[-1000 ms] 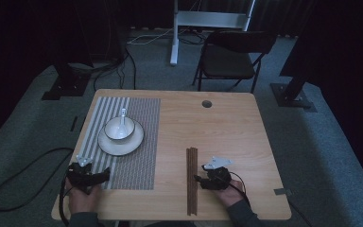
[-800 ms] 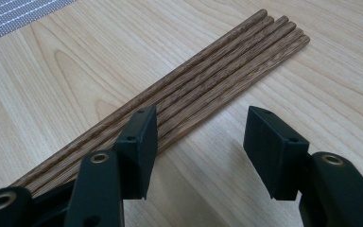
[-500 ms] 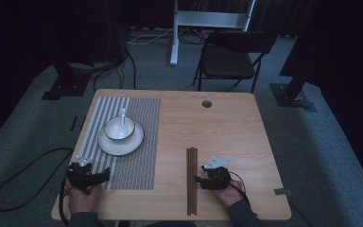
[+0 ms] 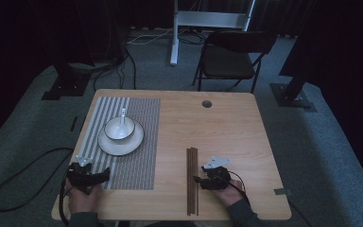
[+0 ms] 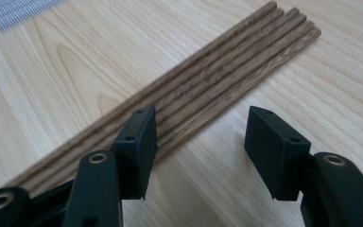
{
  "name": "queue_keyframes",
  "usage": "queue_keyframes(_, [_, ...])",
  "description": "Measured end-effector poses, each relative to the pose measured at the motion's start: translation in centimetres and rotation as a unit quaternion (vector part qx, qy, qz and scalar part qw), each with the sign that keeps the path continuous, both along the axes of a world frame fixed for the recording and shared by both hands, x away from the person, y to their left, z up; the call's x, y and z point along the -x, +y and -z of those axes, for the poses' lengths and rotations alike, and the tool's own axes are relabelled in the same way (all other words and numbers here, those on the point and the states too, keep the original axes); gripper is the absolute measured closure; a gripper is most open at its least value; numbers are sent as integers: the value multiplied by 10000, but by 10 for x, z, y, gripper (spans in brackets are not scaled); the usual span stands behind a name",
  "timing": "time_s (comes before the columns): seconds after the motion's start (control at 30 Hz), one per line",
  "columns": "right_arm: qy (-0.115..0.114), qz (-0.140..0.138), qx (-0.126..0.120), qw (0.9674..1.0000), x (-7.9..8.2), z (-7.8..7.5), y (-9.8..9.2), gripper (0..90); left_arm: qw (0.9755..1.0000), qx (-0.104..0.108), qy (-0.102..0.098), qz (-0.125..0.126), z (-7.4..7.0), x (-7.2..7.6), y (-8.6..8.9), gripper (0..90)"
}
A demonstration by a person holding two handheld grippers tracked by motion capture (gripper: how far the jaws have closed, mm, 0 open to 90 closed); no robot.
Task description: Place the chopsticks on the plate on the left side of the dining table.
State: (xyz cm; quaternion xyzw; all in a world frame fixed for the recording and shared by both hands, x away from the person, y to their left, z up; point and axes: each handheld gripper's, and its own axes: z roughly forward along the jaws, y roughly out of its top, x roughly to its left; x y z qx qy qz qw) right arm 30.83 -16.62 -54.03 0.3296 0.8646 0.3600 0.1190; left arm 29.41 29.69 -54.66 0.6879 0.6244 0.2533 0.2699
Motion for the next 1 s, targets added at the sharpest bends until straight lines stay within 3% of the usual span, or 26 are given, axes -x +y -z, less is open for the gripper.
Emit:
queue_keyframes(0.37, [-28,61,61,10000,-1,0,-3,450,10000,0,8,0,0,0,0,2])
queue_keyframes(0.57, [-82,152,149,9997,-2,-2,-6,566,10000,1,7,-2,0,0,0,2])
queue_keyframes(1.0, [5,820,254,9963,-7,-4,-16,734,10000,-1,7,0,0,0,0,2])
